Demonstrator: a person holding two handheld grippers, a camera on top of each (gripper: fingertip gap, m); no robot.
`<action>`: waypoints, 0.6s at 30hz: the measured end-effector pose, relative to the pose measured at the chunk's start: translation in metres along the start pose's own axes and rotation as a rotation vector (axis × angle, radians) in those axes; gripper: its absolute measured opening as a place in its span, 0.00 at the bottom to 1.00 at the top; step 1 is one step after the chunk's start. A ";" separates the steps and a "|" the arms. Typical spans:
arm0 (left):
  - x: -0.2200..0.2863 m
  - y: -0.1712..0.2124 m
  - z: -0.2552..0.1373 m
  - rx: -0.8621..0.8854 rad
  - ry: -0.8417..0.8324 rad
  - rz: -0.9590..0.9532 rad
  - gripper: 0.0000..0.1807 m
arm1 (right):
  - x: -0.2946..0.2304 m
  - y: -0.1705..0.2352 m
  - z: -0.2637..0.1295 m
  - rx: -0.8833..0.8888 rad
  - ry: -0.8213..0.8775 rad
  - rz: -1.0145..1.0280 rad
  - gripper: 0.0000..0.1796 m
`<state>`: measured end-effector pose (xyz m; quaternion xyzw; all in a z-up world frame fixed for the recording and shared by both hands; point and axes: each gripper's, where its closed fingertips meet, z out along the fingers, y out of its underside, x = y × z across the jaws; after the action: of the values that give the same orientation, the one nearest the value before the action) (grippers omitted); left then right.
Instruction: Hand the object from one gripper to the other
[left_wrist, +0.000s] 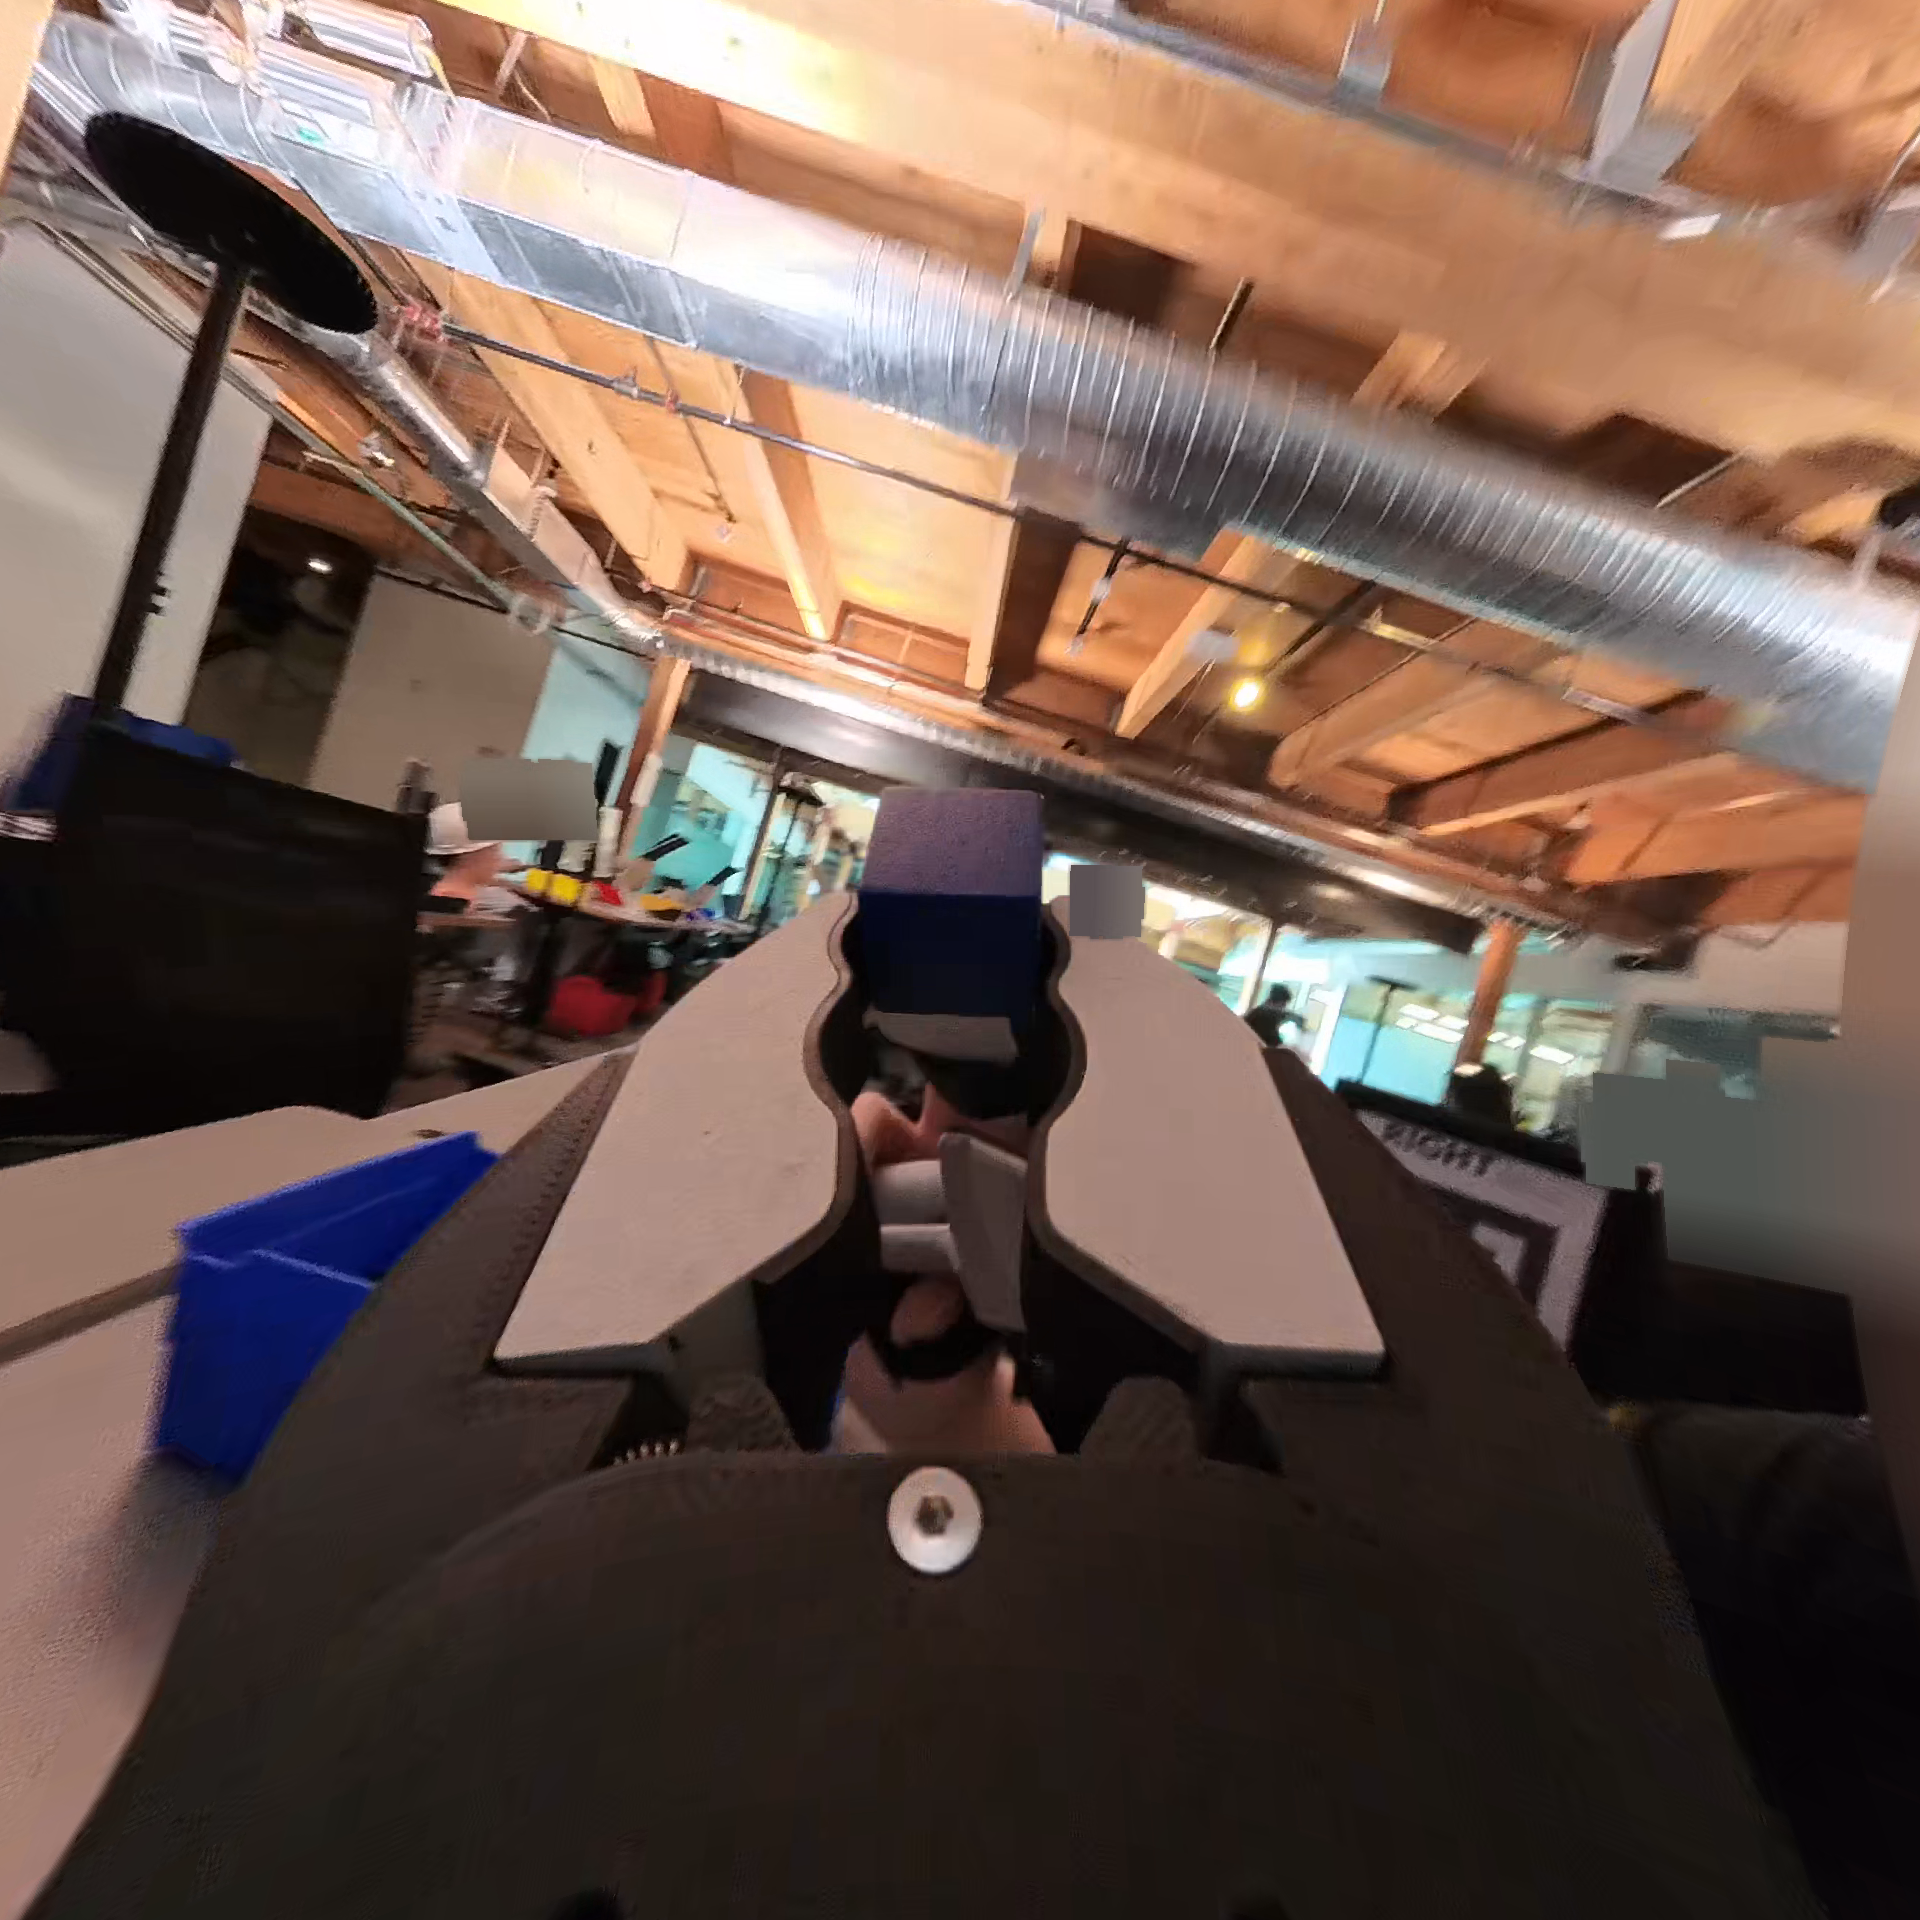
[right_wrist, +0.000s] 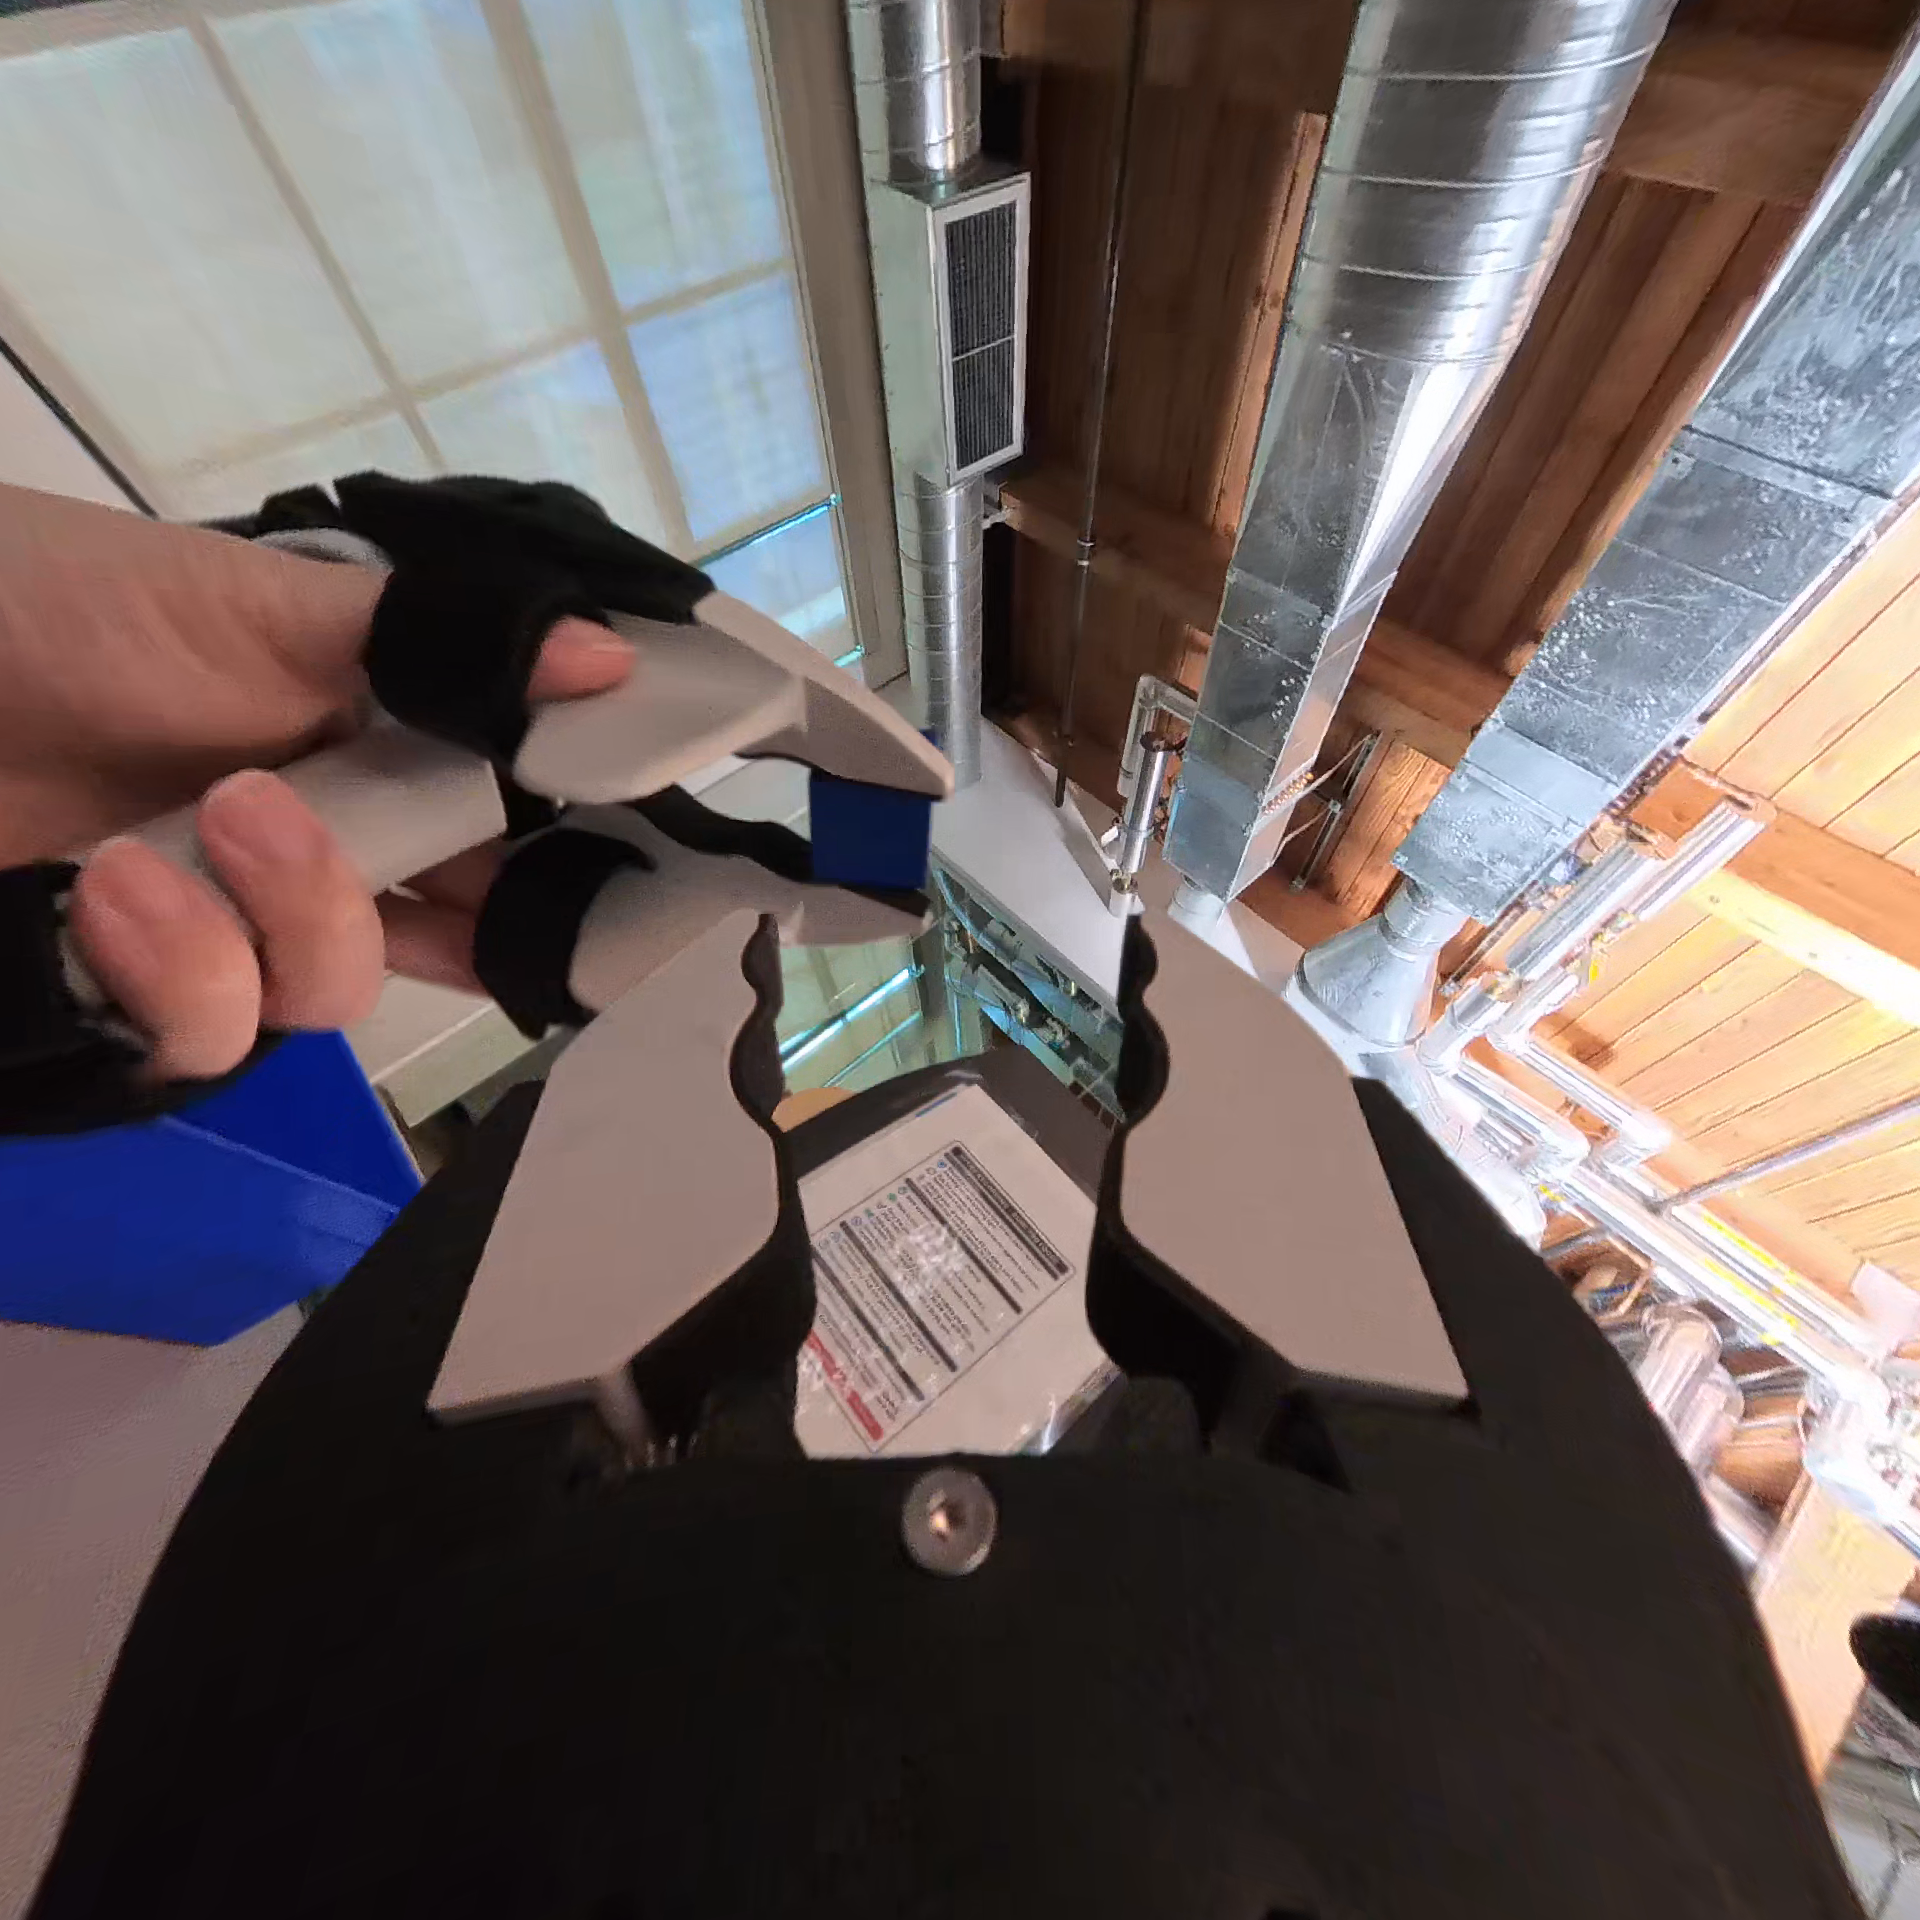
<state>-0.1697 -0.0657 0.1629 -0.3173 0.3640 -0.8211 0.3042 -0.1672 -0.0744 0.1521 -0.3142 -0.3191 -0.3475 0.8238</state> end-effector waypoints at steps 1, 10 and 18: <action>0.003 0.004 0.002 0.000 0.014 -0.024 0.15 | -0.002 -0.001 0.002 -0.013 0.010 0.013 0.35; 0.016 0.033 0.014 -0.063 0.048 -0.075 0.16 | -0.009 -0.011 0.005 -0.043 0.019 -0.006 0.21; 0.007 0.022 0.012 -0.093 0.000 0.124 0.34 | 0.005 0.001 0.005 -0.080 -0.102 0.187 0.16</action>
<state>-0.1588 -0.0879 0.1538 -0.3078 0.4208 -0.7830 0.3394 -0.1653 -0.0723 0.1589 -0.3926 -0.3159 -0.2648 0.8221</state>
